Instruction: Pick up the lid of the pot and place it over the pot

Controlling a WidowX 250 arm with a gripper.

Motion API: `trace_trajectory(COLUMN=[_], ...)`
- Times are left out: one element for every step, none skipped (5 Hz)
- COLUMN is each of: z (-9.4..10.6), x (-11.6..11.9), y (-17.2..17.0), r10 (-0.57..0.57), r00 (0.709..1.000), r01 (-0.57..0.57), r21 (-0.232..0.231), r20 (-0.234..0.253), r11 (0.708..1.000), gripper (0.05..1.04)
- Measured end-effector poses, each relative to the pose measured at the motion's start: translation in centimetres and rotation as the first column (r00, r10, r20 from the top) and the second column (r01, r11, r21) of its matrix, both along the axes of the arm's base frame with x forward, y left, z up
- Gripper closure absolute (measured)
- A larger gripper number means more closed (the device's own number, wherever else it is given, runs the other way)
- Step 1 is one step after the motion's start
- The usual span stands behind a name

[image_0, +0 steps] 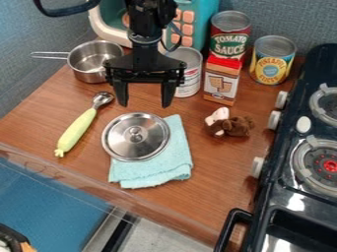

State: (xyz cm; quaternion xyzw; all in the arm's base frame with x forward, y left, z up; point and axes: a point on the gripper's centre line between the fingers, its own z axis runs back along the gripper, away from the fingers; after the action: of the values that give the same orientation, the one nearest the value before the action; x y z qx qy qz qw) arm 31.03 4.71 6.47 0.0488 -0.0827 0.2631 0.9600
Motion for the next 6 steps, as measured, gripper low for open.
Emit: trace_trajectory(z=[-1.0,-1.8,-2.2,-2.4,-2.5,-2.9], x=[-1.2,-2.1,-2.4,-2.5,-2.3,-2.3], y=[0.7,0.9,1.0,1.1,1.1,0.9], r10=[0.006,0.011,0.006,0.009,0.018,0.026], r00=[1.0,0.999,0.999,0.999,0.999,0.999], r01=[-0.006,-0.011,-0.005,-0.009,-0.017,-0.026], r21=[-0.004,-0.006,0.003,0.007,0.008,0.01], r20=[-0.03,-0.052,-0.05,-0.04,-0.029,-0.034], r11=[1.0,1.0,1.0,1.0,1.0,1.0], gripper=[0.083,0.083,0.083,0.083,0.083,0.083])
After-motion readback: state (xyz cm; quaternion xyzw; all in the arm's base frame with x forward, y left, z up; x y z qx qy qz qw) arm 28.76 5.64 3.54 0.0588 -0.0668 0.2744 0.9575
